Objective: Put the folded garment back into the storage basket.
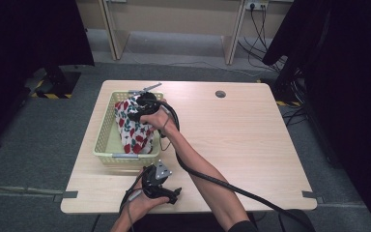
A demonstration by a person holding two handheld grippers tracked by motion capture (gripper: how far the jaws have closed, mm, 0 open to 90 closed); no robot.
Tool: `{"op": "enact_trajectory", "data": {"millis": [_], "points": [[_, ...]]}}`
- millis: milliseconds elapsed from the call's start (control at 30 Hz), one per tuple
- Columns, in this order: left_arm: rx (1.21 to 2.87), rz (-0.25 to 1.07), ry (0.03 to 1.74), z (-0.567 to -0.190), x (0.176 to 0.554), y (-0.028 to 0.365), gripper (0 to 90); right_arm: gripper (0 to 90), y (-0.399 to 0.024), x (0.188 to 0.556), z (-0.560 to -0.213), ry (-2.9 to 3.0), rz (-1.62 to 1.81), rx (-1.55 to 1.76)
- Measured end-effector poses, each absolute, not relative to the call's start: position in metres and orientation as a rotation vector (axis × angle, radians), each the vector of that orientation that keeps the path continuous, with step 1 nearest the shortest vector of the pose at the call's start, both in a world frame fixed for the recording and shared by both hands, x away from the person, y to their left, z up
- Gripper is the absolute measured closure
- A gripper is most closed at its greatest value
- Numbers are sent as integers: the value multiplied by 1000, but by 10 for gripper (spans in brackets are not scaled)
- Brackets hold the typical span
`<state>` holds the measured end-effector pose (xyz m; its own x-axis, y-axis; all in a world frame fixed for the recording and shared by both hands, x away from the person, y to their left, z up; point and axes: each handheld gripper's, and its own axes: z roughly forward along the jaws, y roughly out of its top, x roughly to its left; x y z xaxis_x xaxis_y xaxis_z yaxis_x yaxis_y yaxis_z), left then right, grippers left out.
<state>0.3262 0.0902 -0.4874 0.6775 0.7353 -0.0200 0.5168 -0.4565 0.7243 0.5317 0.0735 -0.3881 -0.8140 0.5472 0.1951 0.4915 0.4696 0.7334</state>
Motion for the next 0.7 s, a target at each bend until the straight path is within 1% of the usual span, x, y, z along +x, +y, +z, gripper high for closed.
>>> {"op": "enact_trajectory", "data": {"millis": [33,100,267,367,467,700], "points": [[2161,385,958,-487,326,90,0,469,72,533,-388,2617,1263,956],[2160,385,957,-488,326,90,0,431,67,535,-385,2622,1232,967],[2160,383,958,-488,326,90,0,416,47,538,-367,2576,1243,962],[2160,385,958,-488,326,90,0,405,36,539,-363,2566,1251,974],[2160,385,958,-488,326,90,0,395,25,538,-364,2565,1258,975],[2158,385,960,-488,326,90,0,335,6,536,-369,2559,1268,1001]]}}
